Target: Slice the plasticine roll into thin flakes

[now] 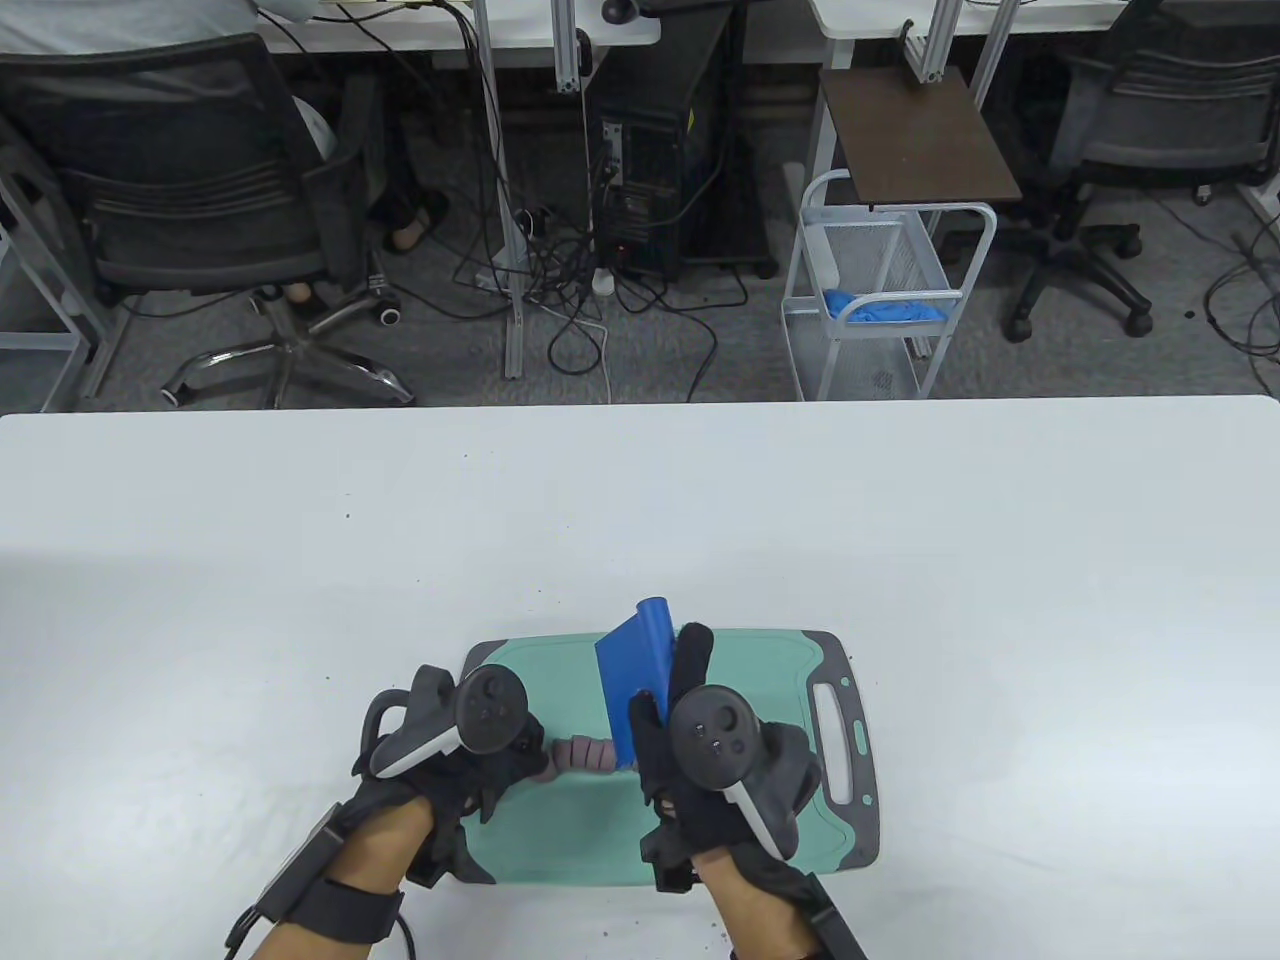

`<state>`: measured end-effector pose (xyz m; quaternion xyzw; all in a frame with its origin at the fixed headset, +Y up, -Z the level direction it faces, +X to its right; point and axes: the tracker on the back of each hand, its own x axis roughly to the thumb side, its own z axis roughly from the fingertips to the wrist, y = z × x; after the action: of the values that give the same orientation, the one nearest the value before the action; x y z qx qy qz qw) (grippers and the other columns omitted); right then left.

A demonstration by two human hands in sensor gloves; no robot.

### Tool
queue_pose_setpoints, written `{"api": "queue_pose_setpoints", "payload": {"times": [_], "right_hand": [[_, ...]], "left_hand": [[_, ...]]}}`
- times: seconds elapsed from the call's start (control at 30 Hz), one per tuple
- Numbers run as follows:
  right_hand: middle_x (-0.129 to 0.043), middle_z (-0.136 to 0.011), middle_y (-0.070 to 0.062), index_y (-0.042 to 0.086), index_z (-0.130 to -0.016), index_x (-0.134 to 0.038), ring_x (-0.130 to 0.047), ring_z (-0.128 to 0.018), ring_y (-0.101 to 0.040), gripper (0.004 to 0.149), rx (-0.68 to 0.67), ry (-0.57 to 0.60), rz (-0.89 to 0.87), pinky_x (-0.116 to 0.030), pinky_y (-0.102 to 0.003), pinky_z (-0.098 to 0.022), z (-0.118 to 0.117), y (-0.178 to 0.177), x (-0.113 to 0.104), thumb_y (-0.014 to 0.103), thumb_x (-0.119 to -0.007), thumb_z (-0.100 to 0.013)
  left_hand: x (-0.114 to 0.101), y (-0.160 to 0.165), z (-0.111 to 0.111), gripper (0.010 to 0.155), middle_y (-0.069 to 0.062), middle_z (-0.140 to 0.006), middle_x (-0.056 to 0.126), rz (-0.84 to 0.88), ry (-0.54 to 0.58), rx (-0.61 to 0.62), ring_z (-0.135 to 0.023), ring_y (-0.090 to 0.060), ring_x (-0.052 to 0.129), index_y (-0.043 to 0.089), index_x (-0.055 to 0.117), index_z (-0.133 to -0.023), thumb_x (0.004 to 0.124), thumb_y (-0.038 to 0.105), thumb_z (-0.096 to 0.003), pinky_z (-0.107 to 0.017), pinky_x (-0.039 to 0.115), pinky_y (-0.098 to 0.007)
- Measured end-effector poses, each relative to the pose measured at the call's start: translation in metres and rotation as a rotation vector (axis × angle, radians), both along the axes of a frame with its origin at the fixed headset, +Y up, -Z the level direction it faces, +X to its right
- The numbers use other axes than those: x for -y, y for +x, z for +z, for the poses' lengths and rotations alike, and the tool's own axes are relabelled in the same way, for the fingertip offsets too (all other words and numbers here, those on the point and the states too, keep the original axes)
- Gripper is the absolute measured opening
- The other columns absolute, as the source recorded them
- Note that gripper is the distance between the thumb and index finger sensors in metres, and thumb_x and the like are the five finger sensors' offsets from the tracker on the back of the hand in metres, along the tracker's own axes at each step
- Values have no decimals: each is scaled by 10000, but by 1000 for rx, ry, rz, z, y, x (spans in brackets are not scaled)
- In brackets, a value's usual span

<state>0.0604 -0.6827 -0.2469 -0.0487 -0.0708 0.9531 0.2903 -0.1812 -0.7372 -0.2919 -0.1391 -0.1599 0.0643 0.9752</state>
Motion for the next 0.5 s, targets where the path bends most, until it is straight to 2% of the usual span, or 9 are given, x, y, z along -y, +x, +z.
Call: {"api": "queue_pose_setpoints", "payload": {"times": [0.23, 0.5], "right_hand": [[-937, -545, -69, 44, -996, -562, -924, -620, -398, 727, 88, -101, -52, -704, -639, -582, -13, 41, 13, 411, -822, -425], [-883, -694, -98, 72, -997, -574, -826, -750, -433, 698, 133, -227, -40, -636, -657, -628, -30, 66, 44, 393, -802, -422]], "left_hand": [[-3, -6, -1, 477, 63, -753, 1037, 22, 10, -23, -875, -331, 933, 335, 951, -739, 858, 541, -318, -698, 691, -589], [-7, -14, -4, 496, 58, -763, 1033, 40, 25, -50, -875, -335, 930, 324, 945, -752, 849, 553, -322, -696, 692, -588]]}}
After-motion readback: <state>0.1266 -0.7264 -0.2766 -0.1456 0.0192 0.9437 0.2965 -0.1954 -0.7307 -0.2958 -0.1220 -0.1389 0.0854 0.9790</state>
